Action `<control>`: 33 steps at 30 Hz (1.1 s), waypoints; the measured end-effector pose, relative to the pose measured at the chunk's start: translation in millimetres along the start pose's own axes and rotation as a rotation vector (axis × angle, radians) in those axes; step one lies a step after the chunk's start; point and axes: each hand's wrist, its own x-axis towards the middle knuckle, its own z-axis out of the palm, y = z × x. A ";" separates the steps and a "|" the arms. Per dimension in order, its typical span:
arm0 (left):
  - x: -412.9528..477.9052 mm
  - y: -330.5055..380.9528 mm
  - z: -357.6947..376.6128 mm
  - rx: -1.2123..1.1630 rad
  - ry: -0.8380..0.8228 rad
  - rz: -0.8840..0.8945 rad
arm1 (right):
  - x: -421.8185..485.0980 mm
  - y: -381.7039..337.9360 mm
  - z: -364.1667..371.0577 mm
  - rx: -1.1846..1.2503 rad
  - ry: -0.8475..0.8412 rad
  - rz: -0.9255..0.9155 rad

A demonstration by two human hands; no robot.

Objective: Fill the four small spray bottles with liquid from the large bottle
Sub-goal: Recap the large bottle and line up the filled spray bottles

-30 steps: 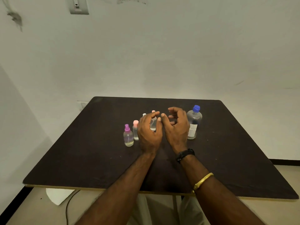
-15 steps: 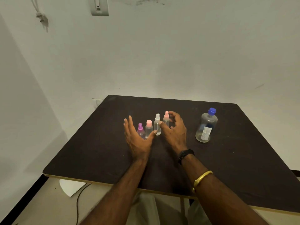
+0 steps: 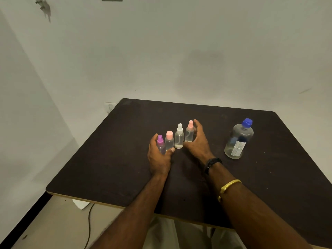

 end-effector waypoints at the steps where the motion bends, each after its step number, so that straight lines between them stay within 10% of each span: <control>1: 2.2 0.0 -0.1 0.003 -0.003 0.011 | 2.0 -0.1 -0.3 0.001 -0.005 0.014; 19: 51.0 -13.2 -14.1 0.028 -0.260 0.123 | 6.9 4.7 -3.2 0.123 -0.220 0.021; 33: 91.7 -23.3 -0.7 -0.071 -0.292 0.162 | 31.1 6.4 19.6 0.155 -0.045 -0.014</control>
